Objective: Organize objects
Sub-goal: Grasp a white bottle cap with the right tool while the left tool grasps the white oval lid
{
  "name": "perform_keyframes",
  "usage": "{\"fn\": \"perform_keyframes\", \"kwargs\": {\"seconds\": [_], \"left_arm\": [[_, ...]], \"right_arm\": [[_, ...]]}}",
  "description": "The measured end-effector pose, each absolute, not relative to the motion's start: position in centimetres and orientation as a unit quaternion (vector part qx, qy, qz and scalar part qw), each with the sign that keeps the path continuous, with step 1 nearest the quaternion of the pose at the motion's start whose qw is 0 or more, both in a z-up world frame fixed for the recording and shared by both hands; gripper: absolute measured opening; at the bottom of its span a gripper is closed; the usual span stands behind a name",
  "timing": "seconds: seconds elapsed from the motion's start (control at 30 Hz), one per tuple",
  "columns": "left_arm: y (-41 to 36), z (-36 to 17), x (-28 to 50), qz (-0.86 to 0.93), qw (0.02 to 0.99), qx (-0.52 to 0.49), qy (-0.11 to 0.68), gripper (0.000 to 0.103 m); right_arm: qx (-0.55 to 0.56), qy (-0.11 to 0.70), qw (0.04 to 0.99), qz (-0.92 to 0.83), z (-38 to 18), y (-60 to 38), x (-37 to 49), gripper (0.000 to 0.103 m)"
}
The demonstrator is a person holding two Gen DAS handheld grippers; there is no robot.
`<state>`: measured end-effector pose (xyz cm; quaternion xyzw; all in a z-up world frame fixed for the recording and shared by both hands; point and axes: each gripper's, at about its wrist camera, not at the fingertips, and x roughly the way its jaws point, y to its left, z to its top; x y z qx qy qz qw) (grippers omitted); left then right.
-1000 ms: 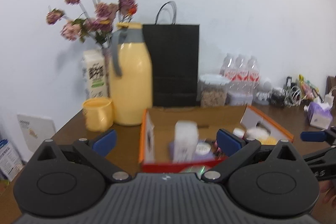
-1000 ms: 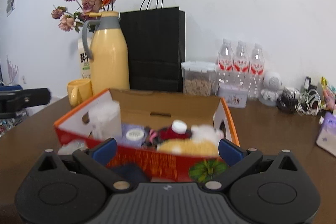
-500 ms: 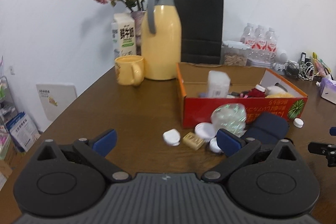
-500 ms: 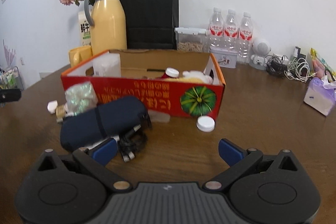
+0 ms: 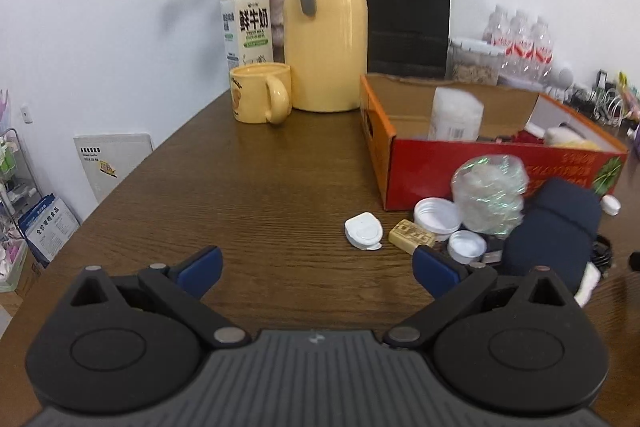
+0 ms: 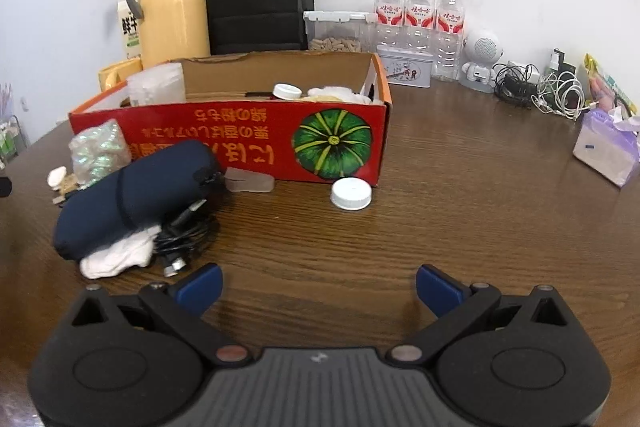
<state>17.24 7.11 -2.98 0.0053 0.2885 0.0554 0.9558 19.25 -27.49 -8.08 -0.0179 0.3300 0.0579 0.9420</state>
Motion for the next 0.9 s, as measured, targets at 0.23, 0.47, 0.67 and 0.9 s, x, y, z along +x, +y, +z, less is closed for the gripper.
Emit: {"fn": "perform_keyframes", "kwargs": {"seconds": [0.23,0.47,0.67,0.9], "left_arm": [[7.3,-4.9,21.2,0.06,0.943,0.019,0.326,0.103],[7.3,-5.6,23.2,0.042,0.944,0.042,0.324,0.093],[7.4,-5.4,24.1,-0.005,0.948,0.017,0.317,0.048],[7.6,-5.3,23.9,-0.016,0.95,0.0,0.313,0.029]], "right_arm": [[-0.031,0.34,0.939,0.049,-8.3,-28.1,21.6,0.103],[-0.048,0.342,0.938,0.042,-8.2,-28.3,24.6,0.103],[-0.021,0.337,0.94,0.044,-8.3,-28.7,26.8,0.088],[-0.007,0.318,0.947,0.053,-8.1,-28.8,26.9,0.028]]}}
